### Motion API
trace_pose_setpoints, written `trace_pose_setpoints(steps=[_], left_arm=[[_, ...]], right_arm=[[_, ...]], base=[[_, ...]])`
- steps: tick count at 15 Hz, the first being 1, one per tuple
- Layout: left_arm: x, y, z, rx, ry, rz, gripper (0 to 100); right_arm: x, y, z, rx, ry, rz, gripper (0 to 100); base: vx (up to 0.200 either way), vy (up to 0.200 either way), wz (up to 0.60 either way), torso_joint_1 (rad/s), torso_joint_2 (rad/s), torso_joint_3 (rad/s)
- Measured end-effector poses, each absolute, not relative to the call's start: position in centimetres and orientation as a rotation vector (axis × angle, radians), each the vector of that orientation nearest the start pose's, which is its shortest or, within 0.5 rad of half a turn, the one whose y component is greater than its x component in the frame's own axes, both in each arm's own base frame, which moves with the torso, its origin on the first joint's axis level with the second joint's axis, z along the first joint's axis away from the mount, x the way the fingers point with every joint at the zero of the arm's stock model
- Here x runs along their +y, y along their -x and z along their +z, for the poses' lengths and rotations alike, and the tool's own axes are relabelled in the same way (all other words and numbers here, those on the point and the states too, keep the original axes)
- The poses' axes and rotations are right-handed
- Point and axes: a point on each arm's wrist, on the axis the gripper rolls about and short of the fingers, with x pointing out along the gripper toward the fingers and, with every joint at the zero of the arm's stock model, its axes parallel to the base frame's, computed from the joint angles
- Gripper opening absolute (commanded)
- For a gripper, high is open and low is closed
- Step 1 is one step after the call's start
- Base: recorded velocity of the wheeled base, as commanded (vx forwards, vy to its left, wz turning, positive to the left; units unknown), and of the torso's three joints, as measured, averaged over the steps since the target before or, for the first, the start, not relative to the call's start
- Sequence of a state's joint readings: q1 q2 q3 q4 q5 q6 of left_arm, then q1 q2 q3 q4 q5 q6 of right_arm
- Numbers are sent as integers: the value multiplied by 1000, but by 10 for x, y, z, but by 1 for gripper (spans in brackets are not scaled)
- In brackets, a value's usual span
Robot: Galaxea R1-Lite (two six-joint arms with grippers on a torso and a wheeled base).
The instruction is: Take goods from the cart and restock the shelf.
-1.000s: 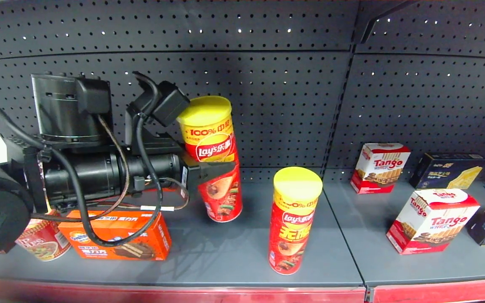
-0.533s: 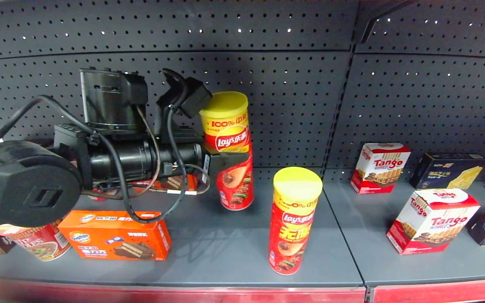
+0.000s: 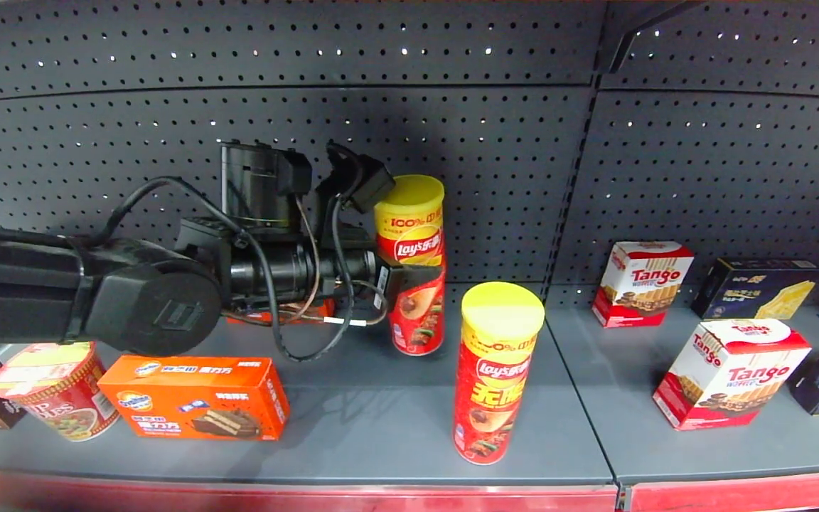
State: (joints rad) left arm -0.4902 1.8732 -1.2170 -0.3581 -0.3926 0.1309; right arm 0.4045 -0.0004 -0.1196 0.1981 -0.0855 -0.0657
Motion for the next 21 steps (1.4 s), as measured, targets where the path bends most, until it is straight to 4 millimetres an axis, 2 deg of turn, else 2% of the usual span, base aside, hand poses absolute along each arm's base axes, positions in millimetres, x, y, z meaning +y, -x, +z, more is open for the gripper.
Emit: trace_pose_setpoints(steps=[4, 10, 14, 21], left_arm=[[-190, -336, 195, 272, -153, -916, 0], [-200, -353, 184, 280, -152, -922, 0], [-210, -359, 172, 297, -155, -937, 0], [-215, -369, 159, 317, -156, -939, 0]], right_arm=[[-15, 30, 88, 65, 90, 320, 100], [-15, 30, 88, 64, 95, 321, 100], [-15, 30, 88, 61, 106, 321, 100], [-15, 30, 88, 61, 110, 321, 100]], base=[[0, 0, 0, 0, 0, 0], [0, 0, 0, 0, 0, 0], [0, 0, 0, 0, 0, 0], [0, 0, 0, 0, 0, 0]])
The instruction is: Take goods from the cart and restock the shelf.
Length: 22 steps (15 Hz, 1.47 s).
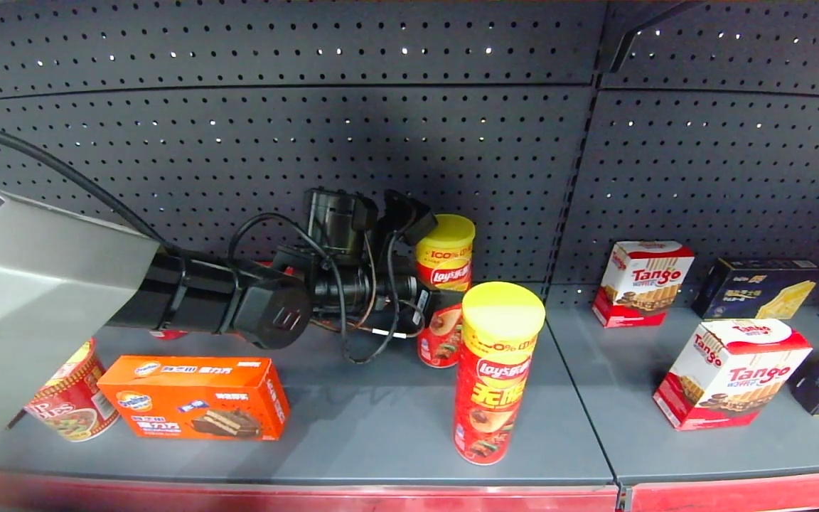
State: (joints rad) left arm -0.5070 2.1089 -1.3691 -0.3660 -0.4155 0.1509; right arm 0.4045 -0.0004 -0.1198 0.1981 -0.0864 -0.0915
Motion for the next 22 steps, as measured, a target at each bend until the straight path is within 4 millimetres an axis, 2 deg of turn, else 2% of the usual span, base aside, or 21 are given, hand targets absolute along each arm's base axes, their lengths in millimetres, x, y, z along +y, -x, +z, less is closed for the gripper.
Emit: trace_pose_setpoints(steps=[5, 15, 16, 22], left_arm=[[-223, -374, 156, 310, -157, -950, 0], [-226, -376, 150, 322, -160, -953, 0], [-227, -376, 149, 322, -160, -953, 100], [-230, -375, 151, 305, -156, -960, 100]], right_arm=[[-15, 30, 88, 62, 109, 322, 100], [-15, 30, 88, 61, 110, 322, 100], [-15, 30, 88, 61, 110, 322, 100], [-15, 30, 88, 61, 110, 322, 100]], base=[[0, 0, 0, 0, 0, 0], [0, 0, 0, 0, 0, 0], [0, 0, 0, 0, 0, 0], [0, 0, 0, 0, 0, 0]])
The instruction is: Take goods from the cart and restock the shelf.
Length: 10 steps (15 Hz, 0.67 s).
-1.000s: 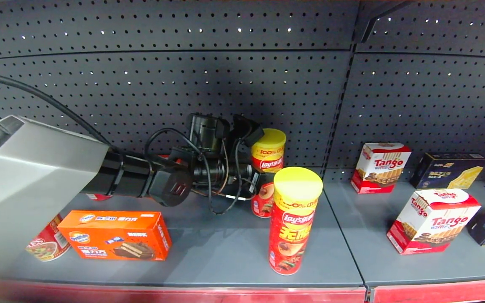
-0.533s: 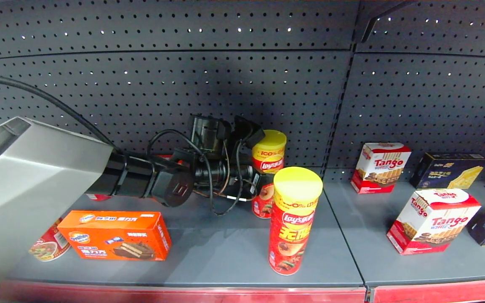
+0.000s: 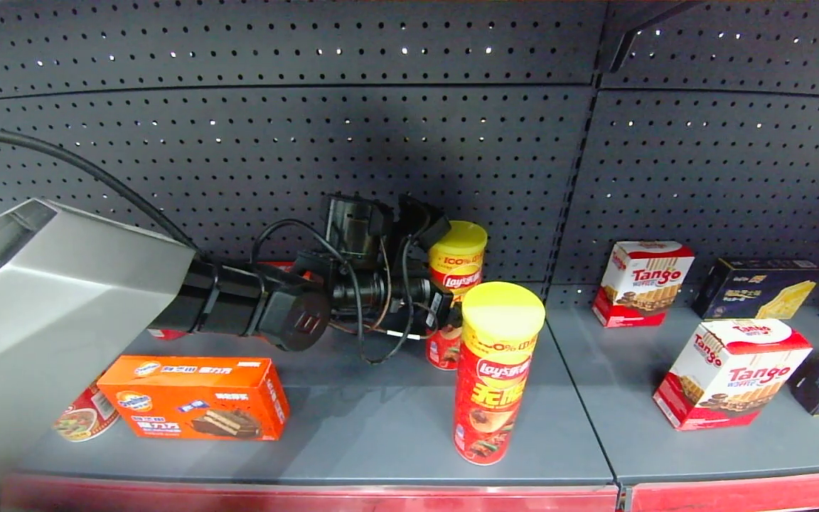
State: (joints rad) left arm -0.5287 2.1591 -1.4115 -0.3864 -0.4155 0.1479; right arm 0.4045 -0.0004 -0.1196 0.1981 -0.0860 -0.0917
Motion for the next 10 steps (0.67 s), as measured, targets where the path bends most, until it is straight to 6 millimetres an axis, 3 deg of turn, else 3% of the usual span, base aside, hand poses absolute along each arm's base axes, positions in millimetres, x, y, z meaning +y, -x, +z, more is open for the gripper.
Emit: trace_pose_setpoints(steps=[10], left_arm=[[-223, -369, 152, 315, -155, -968, 100]], right_arm=[[-15, 30, 88, 62, 108, 324, 100]], base=[[0, 0, 0, 0, 0, 0]])
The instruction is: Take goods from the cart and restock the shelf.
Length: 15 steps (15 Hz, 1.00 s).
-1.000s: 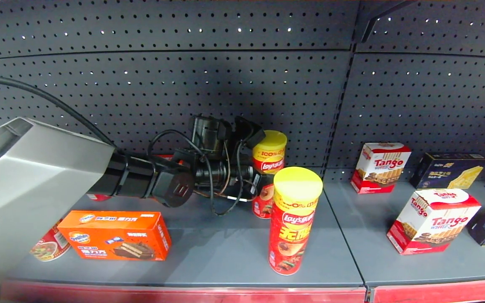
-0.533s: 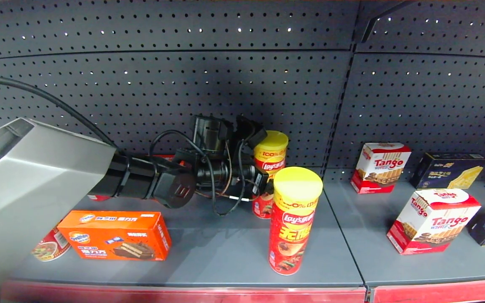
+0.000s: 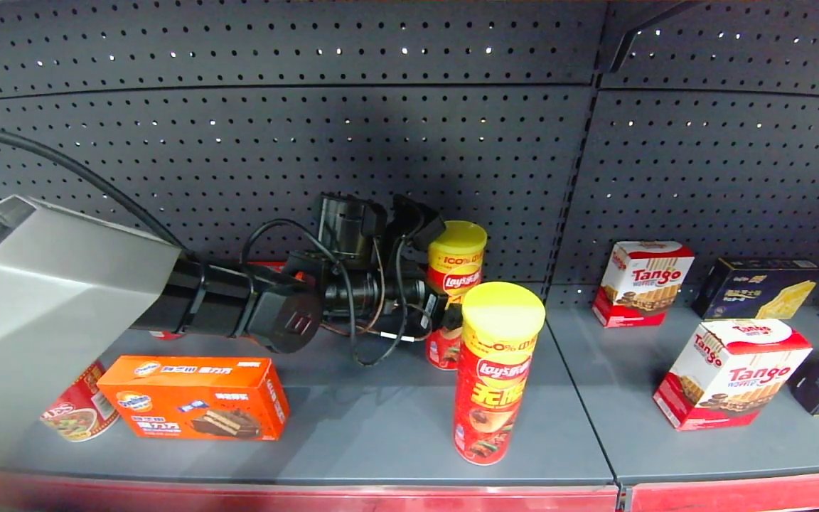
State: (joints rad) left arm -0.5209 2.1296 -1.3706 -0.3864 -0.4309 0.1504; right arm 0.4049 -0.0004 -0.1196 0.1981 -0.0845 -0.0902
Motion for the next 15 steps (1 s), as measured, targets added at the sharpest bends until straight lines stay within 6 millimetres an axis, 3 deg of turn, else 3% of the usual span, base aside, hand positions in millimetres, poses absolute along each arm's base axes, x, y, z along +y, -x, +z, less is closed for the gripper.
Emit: trace_pose_setpoints(steps=[15], left_arm=[[-163, -324, 181, 289, -137, -916, 100]], right_arm=[[-15, 30, 88, 61, 110, 323, 100]], base=[[0, 0, 0, 0, 0, 0]])
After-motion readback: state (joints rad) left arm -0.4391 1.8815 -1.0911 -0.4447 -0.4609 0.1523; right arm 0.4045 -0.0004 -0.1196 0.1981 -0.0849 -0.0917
